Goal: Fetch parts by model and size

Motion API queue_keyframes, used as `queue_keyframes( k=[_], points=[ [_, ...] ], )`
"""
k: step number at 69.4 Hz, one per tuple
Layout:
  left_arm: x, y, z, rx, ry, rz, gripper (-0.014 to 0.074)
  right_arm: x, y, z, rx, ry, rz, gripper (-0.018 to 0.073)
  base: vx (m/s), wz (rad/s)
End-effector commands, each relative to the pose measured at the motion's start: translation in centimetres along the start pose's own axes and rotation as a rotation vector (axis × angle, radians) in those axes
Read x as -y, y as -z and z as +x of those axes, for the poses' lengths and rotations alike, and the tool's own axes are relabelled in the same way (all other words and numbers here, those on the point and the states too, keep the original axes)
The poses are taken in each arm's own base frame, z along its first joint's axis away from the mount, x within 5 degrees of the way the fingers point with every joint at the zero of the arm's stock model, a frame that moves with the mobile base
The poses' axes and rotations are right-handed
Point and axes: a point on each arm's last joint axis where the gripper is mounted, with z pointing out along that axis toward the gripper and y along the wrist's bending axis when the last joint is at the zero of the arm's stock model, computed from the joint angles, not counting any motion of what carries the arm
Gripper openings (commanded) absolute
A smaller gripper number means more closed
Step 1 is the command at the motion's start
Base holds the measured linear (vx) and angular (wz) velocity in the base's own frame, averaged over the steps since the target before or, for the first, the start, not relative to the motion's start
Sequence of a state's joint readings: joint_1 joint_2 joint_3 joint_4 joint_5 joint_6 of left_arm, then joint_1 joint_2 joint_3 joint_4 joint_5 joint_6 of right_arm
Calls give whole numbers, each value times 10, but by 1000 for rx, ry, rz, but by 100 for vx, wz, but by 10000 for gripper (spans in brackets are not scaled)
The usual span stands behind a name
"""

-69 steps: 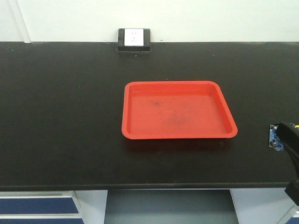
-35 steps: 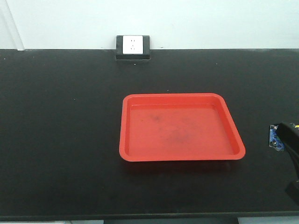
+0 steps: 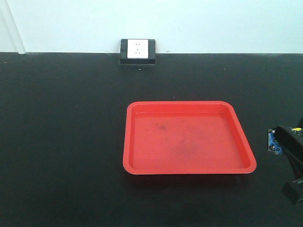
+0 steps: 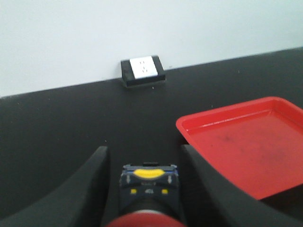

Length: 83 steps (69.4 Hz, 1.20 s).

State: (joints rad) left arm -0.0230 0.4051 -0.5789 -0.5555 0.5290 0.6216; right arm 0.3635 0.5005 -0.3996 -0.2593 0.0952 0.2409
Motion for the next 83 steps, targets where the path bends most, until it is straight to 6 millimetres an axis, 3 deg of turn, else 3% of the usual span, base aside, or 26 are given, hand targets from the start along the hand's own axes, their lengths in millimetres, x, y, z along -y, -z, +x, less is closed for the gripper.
queue_keyframes(
  k=[1, 83],
  points=[
    [-2, 0, -12, 58, 19, -13, -7, -1, -1, -14, 73, 12, -8, -2, -1, -3],
    [-2, 0, -12, 56, 20, -12, -7, -1, -1, -14, 73, 12, -8, -2, 0, 0]
  ],
)
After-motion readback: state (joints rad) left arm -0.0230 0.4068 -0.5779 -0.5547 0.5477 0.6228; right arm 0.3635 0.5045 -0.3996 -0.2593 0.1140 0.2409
